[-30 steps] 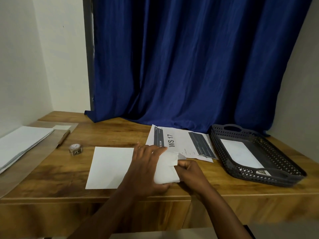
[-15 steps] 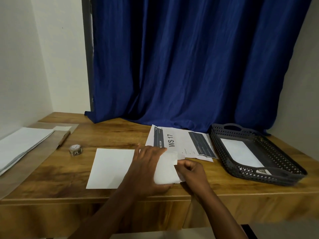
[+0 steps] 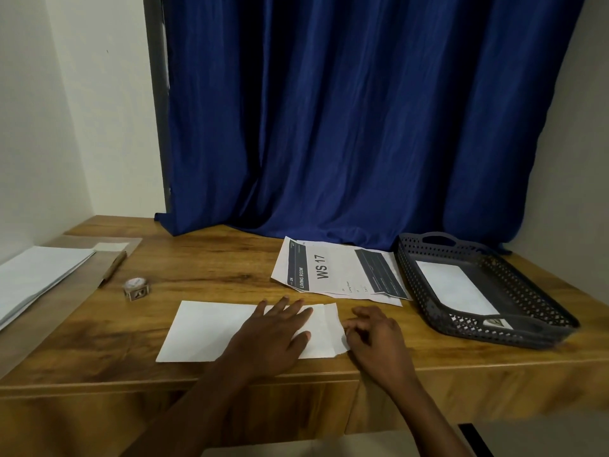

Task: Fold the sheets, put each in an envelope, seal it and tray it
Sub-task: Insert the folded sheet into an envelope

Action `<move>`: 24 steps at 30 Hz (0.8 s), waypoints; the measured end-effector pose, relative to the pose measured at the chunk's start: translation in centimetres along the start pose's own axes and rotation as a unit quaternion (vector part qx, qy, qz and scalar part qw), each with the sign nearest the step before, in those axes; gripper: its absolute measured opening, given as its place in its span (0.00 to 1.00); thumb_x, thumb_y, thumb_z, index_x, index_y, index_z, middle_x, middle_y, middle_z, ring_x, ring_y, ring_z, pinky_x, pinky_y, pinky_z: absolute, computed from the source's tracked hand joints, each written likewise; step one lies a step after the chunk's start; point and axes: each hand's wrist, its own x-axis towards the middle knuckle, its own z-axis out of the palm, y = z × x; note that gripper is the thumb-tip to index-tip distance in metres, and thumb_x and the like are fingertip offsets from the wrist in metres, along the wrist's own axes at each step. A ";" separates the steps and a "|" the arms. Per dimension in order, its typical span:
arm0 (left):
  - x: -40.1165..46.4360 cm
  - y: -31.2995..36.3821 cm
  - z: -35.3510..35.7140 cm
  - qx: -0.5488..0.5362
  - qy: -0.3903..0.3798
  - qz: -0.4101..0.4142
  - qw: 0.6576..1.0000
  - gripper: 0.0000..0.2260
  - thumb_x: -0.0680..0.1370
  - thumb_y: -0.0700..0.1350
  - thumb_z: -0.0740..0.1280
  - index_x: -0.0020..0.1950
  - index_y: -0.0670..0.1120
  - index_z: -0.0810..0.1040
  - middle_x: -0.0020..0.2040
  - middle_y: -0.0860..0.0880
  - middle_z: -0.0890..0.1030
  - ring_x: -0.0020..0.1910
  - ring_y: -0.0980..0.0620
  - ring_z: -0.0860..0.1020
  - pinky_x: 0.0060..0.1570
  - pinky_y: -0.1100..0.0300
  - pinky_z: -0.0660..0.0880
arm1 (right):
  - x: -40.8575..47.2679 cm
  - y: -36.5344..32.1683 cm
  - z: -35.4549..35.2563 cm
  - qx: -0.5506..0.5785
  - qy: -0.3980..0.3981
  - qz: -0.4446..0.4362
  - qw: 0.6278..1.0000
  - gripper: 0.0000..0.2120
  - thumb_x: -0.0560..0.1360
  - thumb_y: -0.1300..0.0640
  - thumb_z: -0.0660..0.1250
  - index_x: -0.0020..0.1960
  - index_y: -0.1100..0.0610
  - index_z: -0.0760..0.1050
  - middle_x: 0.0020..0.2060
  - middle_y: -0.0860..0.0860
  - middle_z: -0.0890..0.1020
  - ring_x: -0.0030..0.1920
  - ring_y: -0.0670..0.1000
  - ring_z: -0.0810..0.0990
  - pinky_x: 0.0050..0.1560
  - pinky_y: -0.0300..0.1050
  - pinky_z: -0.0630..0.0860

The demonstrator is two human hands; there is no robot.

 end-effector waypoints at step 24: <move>0.2 -0.3 0.4 -0.004 0.020 0.008 1.000 0.24 0.84 0.62 0.48 0.80 0.64 0.53 0.83 0.55 0.48 0.82 0.50 0.46 0.79 0.41 0.42 | -4.6 -3.3 0.0 -0.053 -0.109 -0.161 0.979 0.23 0.83 0.38 0.51 0.77 0.39 0.64 0.73 0.32 0.58 0.74 0.31 0.52 0.73 0.28 0.45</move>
